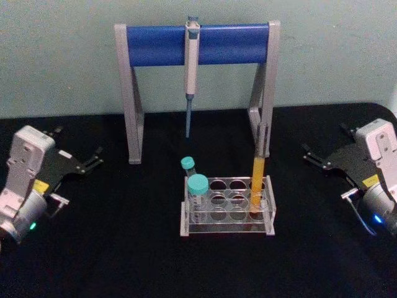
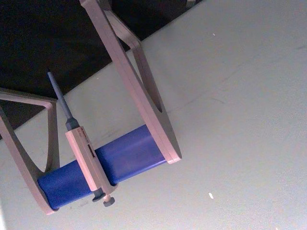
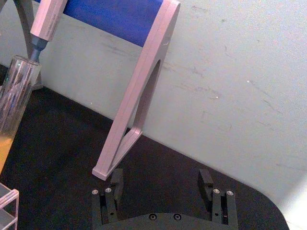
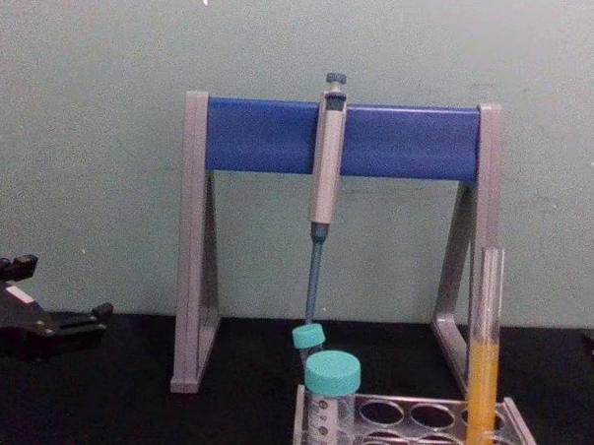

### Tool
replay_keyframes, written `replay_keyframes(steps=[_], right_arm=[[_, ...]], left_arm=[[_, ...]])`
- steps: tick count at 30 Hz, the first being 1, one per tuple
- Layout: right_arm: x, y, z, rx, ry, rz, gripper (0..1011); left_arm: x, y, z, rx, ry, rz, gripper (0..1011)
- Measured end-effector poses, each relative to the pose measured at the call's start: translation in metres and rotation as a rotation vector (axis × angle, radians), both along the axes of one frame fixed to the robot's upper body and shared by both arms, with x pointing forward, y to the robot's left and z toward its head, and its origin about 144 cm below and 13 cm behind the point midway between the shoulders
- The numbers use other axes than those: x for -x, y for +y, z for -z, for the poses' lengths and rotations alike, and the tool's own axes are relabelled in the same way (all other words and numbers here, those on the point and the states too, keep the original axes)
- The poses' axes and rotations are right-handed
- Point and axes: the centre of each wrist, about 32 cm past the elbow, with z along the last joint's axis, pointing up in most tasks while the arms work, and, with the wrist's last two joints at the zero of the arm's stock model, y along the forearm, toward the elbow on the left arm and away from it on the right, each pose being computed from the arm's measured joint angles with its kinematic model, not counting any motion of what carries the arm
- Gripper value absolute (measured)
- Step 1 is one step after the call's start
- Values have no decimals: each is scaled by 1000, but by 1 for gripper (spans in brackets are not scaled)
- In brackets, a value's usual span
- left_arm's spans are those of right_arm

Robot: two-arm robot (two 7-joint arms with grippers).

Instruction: Pick up the test tube from the test tube rack, shake it, then place it back into the test tube rack.

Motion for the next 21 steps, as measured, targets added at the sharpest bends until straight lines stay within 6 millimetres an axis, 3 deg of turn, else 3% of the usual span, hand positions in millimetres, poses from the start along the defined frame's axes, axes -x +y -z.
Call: replay_keyframes(steps=[21], right_arm=[[0, 0, 0, 0, 0, 0, 1000]], left_arm=[[0, 0, 0, 0, 0, 0, 1001]])
